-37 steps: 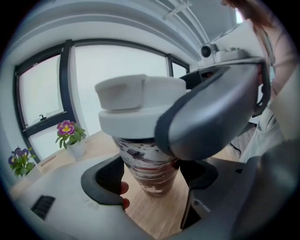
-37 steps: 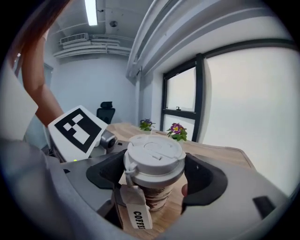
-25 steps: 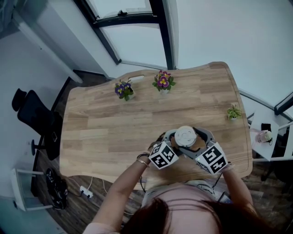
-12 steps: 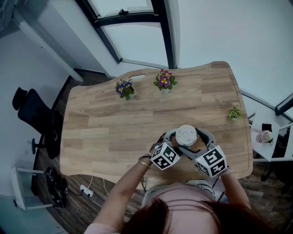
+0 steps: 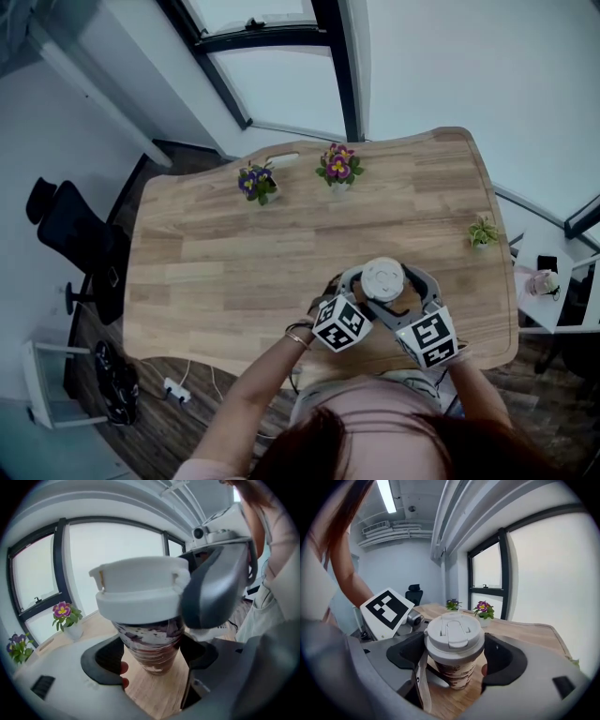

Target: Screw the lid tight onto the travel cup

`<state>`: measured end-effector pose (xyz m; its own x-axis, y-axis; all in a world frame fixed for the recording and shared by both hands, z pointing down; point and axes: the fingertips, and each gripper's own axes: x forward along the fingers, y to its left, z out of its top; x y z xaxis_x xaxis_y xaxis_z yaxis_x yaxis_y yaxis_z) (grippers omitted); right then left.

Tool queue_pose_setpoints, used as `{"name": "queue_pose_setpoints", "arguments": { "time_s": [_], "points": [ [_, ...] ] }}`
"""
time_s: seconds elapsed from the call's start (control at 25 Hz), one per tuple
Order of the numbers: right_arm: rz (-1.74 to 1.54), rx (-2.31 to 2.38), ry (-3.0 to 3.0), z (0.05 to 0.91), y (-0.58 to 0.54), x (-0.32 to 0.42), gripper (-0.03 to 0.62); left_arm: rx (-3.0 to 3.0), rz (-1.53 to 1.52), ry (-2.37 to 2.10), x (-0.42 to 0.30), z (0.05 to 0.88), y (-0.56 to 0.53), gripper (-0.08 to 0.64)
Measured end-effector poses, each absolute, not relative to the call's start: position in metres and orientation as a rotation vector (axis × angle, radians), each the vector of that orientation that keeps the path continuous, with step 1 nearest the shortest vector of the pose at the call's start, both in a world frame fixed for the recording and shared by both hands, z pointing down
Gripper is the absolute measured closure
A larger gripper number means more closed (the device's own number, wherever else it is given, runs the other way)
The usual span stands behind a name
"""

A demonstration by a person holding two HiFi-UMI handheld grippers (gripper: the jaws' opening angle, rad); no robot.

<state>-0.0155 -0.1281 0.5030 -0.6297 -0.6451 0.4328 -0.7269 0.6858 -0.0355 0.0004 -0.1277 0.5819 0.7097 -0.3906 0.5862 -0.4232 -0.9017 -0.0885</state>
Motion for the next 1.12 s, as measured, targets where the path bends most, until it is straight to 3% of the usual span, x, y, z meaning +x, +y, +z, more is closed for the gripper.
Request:
{"name": "queue_pose_setpoints", "arguments": {
  "time_s": [0.2, 0.56, 1.12],
  "points": [
    [0.318, 1.163, -2.497, 0.5035, -0.1286, -0.0174, 0.209, 2.829, 0.945, -0.745, -0.0015, 0.5831, -0.1294, 0.202],
    [0.302, 0.72, -2.548, 0.5041, -0.1262, -0.0168, 0.209, 2.909, 1.03, -0.448, 0.0001, 0.5836, -0.1232, 0.202],
    [0.318, 1.096, -2.5, 0.5048, -0.1304, -0.0152, 0.21, 2.84, 0.947, -0.718, -0.0016, 0.5836, -0.1316, 0.202]
  ]
}}
